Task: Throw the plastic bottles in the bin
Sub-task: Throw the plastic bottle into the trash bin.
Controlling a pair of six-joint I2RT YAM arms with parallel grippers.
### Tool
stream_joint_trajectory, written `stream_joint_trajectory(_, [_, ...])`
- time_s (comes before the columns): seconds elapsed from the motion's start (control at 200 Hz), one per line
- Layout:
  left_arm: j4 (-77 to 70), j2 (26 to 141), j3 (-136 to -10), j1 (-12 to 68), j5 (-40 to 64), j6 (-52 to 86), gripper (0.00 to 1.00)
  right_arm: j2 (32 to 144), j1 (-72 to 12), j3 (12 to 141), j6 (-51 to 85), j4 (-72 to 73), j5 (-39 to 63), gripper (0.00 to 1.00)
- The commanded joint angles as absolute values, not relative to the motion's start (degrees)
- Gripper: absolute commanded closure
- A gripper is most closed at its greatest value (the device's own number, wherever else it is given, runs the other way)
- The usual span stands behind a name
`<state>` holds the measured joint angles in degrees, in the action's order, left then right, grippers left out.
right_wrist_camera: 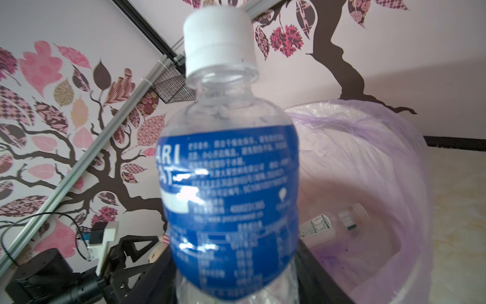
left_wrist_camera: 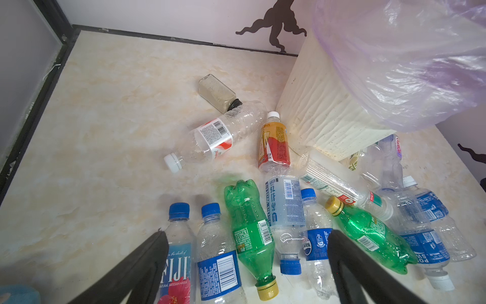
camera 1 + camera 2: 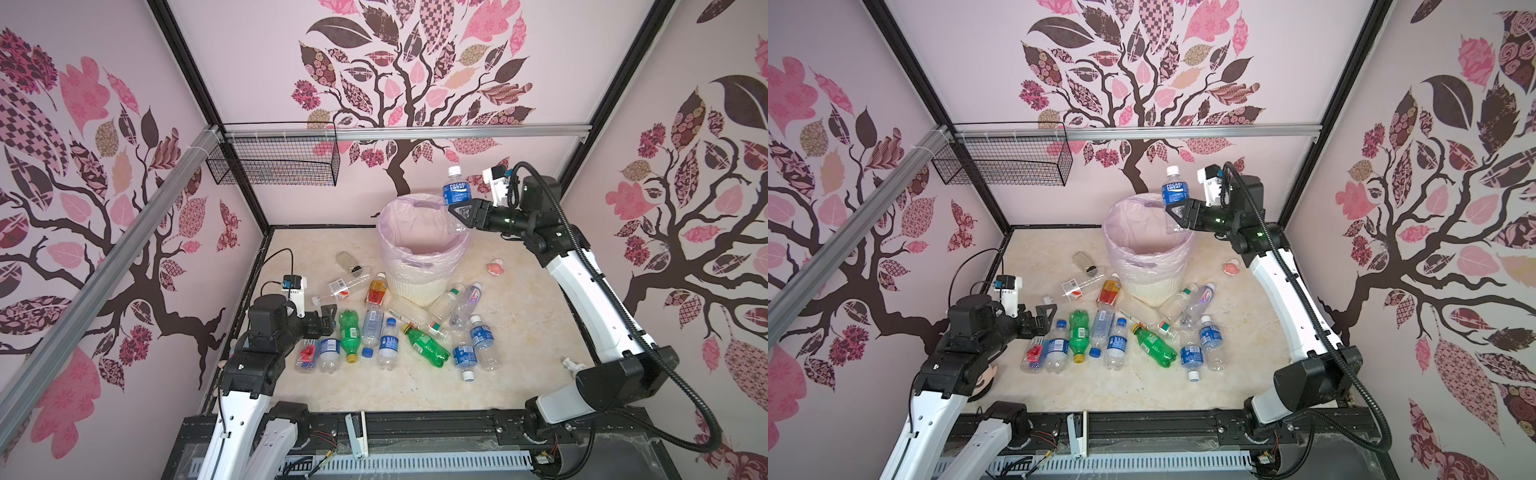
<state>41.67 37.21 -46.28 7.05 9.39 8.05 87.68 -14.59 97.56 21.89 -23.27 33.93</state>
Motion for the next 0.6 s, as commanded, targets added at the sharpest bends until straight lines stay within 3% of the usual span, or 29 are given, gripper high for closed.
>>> stream_joint_trajectory(0.0, [41.3, 36.6, -46.3, 6.8, 10.0, 8.6, 0.02, 89.8, -16.9, 100.8, 18.7, -27.3, 25.8, 0.47])
stream_joint_trajectory(0.305, [41.6, 36.5, -46.7, 6.8, 10.2, 8.7, 0.02, 95.5, -22.4, 104.7, 14.3, -31.7, 12.8, 0.44])
stream_joint_trajectory(0.595, [41.7, 36.6, -46.9, 6.9, 10.2, 8.6, 0.02, 97.5, -23.3, 104.4, 12.8, -32.3, 8.0, 0.41])
